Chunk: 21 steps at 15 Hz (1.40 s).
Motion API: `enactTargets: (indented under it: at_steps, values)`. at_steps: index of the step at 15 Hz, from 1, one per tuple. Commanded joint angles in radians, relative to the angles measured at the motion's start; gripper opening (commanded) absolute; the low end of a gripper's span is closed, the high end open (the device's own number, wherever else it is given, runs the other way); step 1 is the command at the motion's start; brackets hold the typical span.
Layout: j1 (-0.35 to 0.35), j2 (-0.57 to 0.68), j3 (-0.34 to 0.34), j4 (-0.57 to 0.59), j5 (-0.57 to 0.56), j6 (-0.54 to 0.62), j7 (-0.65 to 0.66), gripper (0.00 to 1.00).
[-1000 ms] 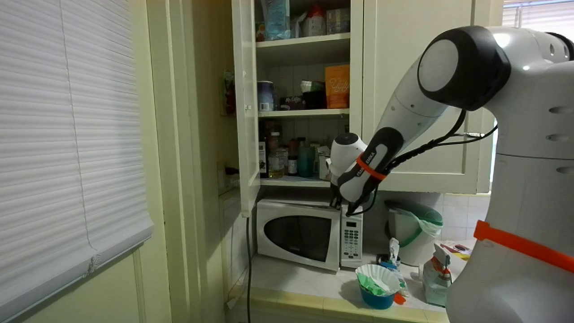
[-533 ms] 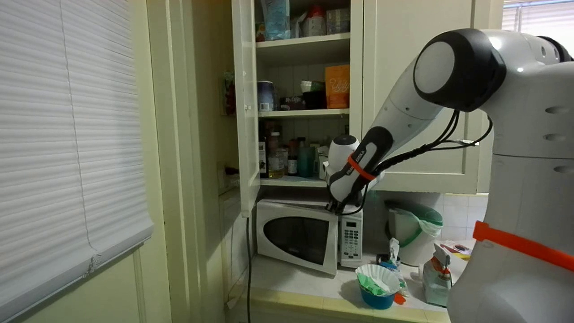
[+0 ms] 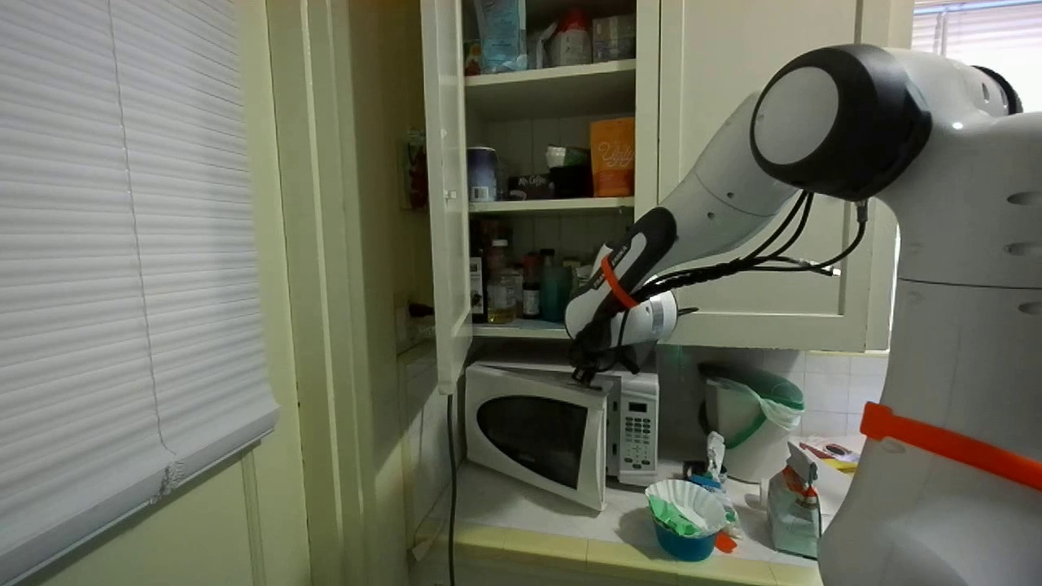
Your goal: Open the microwave, then put the blue bowl inside
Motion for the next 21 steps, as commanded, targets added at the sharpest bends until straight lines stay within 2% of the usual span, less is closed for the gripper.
enactTargets:
  at_steps: [1,4,9,21]
  values:
    - [0.019,-0.033,0.004,-0.005,0.119,-0.113,-0.087,0.00]
    - [0.022,-0.035,0.000,0.020,0.122,-0.209,-0.044,0.00]
    - [0.027,-0.027,0.005,0.052,0.145,-0.289,0.016,0.00]
    - [0.072,-0.004,0.045,0.070,0.258,-0.286,0.187,0.00]
